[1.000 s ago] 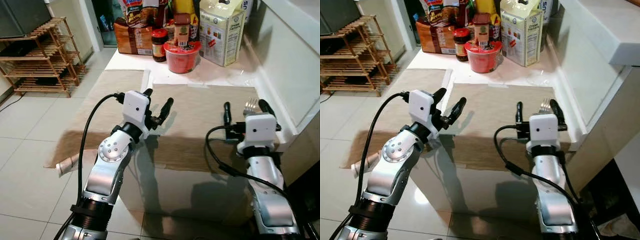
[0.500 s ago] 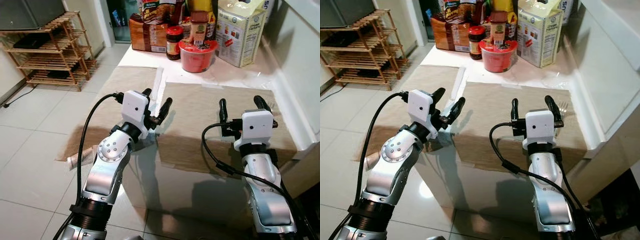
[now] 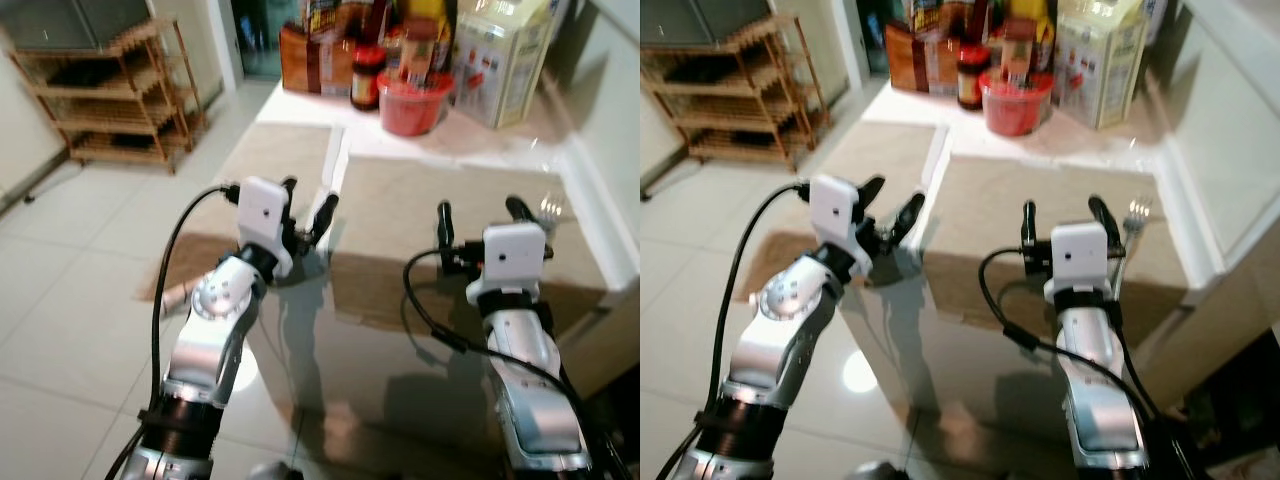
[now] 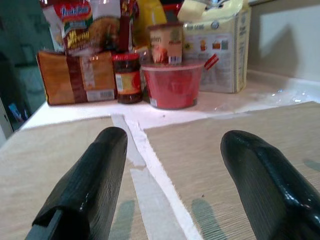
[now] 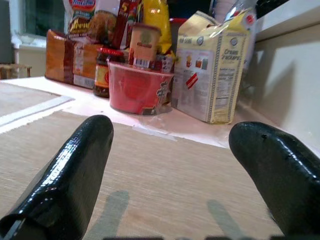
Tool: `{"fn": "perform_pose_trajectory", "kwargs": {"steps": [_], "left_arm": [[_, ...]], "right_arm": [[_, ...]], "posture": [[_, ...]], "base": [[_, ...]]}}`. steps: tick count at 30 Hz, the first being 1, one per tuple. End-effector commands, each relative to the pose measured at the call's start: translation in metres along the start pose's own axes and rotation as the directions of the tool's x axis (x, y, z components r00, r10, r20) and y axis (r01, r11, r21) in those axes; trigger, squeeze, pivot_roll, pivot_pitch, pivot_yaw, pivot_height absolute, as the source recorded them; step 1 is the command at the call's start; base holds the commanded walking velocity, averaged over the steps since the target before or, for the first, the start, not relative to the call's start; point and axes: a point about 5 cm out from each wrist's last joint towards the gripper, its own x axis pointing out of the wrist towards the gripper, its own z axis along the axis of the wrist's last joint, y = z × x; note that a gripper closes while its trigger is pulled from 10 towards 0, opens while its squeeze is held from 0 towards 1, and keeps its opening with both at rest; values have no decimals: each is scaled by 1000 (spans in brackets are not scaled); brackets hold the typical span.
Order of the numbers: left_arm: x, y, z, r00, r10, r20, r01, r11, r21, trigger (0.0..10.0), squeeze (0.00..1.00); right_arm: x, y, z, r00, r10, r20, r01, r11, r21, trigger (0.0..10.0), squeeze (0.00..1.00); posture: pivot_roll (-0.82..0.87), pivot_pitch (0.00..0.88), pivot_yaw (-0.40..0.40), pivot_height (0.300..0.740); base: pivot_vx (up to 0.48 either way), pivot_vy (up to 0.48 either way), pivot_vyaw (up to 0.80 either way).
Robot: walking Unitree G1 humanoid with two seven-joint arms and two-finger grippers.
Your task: Setting the table
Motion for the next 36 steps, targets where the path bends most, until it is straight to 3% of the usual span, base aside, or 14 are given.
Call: {"fn": "perform_pose_trajectory", "kwargs": {"steps": [1, 30, 36], "left_arm": [[1, 0, 3, 1000, -3, 2, 3, 1000, 9, 10000, 0], [1, -1, 4, 1000, -16, 15, 16, 1000, 3, 10000, 0], [1, -3, 5, 1000, -22, 15, 22, 1000, 4, 10000, 0]], "right_arm": [[-1, -3, 0, 1000, -6, -11, 6, 1000, -4, 10000, 0], [-2, -6, -5, 999, -26, -41, 26, 1000, 10, 10000, 0], [-3, -13, -15, 989, -91, -121, 102, 990, 94, 10000, 0]], "posture": [[-4, 0, 79, 727], [-9, 0, 80, 727], [-10, 0, 80, 727]], "base": [[0, 0, 0], [-57, 0, 0], [0, 0, 0]]}}
